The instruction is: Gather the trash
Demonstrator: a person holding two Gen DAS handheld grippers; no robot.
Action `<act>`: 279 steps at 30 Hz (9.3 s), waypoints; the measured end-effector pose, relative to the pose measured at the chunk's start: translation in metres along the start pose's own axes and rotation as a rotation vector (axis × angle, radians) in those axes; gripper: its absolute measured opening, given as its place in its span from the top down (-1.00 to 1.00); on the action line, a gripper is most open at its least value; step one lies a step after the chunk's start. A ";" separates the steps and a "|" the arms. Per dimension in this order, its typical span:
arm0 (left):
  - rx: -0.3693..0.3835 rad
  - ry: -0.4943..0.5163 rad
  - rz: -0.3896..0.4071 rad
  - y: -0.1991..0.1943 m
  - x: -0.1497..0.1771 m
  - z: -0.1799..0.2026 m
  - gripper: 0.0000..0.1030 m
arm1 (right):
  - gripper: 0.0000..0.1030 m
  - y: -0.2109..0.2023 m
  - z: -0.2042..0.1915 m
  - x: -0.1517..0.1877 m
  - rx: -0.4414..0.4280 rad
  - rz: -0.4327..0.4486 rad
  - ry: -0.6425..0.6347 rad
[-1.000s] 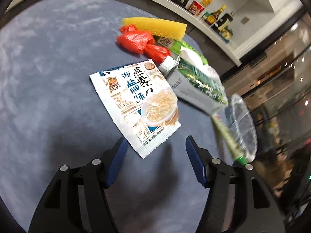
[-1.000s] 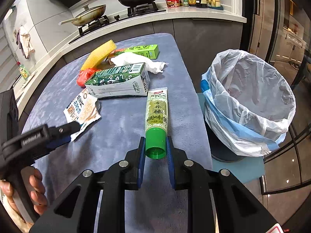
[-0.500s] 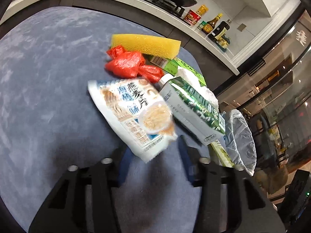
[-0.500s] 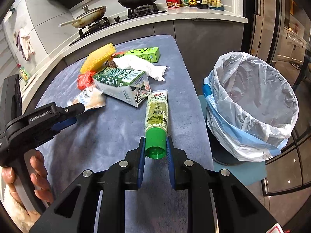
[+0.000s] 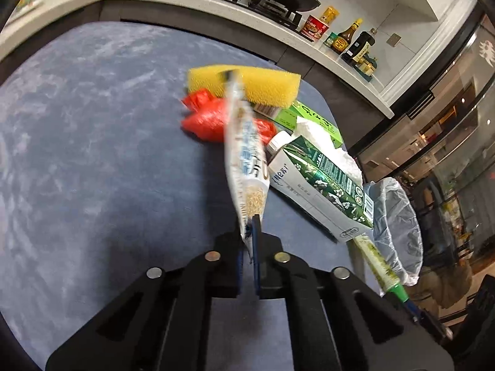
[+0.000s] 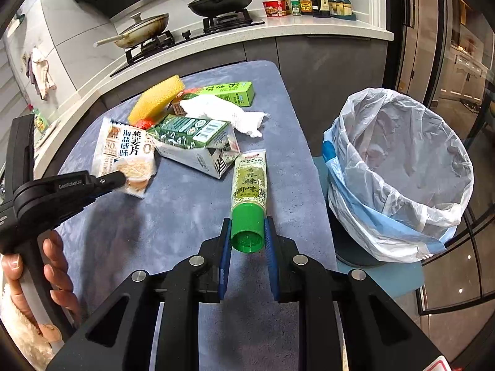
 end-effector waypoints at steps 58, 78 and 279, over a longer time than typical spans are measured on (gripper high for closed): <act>0.050 0.263 0.038 -0.067 0.000 0.084 0.97 | 0.44 0.027 0.042 0.013 0.027 -0.069 -0.010; 0.258 0.408 -0.010 -0.019 0.006 0.207 0.97 | 0.44 -0.028 0.133 -0.054 0.175 0.113 0.200; -0.093 0.135 0.051 -0.007 -0.050 0.031 -0.13 | -0.11 0.031 0.001 -0.082 -0.048 0.183 -0.002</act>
Point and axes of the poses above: each gripper's, at about its wrist camera, not at the fingertips, and y roughly the way its jaws point, z to its right, x to its underside, the point moved 2 cm from there along y, roughly the way its jaws point, and after that the axes turned 11 degrees about z, right-handed, at the moved point
